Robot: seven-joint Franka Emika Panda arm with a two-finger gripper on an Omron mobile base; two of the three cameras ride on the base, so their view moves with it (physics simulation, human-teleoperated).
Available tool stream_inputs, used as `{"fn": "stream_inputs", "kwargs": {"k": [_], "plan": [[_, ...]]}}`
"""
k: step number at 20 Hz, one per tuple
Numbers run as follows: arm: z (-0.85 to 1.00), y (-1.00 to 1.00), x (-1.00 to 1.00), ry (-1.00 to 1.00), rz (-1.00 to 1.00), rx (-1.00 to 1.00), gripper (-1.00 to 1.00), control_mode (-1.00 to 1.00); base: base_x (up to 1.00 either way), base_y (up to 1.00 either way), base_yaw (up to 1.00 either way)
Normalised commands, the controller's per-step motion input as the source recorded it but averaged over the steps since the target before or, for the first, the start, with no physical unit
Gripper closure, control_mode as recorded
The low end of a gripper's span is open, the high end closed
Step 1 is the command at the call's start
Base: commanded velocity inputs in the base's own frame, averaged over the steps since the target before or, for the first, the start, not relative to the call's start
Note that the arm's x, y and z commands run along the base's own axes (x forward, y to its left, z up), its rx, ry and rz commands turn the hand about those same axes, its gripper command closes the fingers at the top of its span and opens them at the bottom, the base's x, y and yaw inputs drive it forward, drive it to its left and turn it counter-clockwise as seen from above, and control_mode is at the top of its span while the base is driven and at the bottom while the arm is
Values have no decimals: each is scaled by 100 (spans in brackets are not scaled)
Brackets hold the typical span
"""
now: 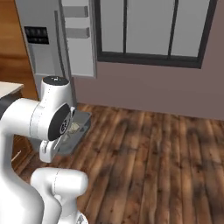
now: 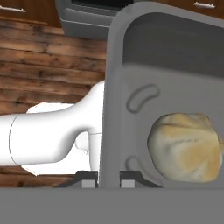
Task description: Place two dumplings into each of the tupperware containers and then place the containers in the fridge.
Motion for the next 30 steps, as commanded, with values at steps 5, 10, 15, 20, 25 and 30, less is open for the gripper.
{"fn": "stream_inputs", "kwargs": {"k": [5,10,15,20,25,30], "plan": [[0,0,0,0,0,0,100,100,99,-92,14],[0,0,0,0,0,0,100,100,80,-100,32],[0,0,0,0,0,0,100,100,76,-79,59],[0,0,0,0,0,0,100,100,85,-51,70],[0,0,0,0,0,0,100,100,84,-38,76],[0,0,0,0,0,0,100,100,51,-100,48]]}}
